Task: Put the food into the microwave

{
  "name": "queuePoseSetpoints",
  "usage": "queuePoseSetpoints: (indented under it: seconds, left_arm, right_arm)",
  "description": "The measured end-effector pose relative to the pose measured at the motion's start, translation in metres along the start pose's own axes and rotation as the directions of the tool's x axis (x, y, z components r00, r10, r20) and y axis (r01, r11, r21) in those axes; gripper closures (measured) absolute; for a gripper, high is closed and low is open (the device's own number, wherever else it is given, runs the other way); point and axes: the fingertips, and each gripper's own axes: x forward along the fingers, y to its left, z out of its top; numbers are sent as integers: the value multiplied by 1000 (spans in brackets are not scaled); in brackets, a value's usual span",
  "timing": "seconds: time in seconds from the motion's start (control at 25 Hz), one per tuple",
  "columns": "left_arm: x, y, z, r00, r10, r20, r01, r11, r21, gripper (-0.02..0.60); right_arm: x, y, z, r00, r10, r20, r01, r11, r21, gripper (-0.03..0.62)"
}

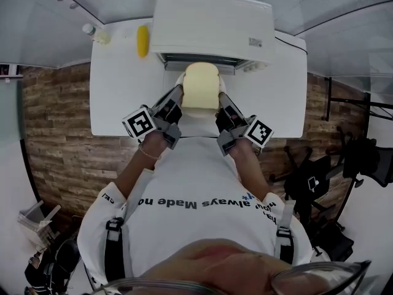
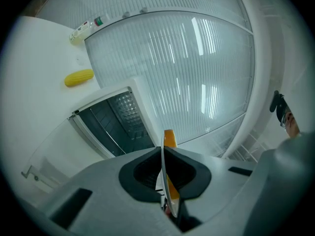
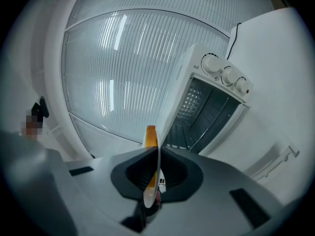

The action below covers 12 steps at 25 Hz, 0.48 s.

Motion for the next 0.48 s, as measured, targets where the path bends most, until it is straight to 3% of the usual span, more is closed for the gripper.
queuePoseSetpoints:
  seconds: [0.16, 0.28, 0.48]
  left_arm:
    - [7, 11, -1, 1000, 12, -16, -12, 1000, 21, 561]
    - [11, 19, -7, 999, 31, -23, -31, 999, -7, 561]
    - [18, 35, -9, 997, 48, -53, -46, 998, 40, 561]
  right_arm:
    - [2, -13, 3, 1000, -17, -11, 17, 1000, 6, 574]
    - [1, -25, 5, 1000, -20, -11, 21, 999, 44, 574]
    - [2, -44, 3, 999, -32, -8, 33, 995, 95, 574]
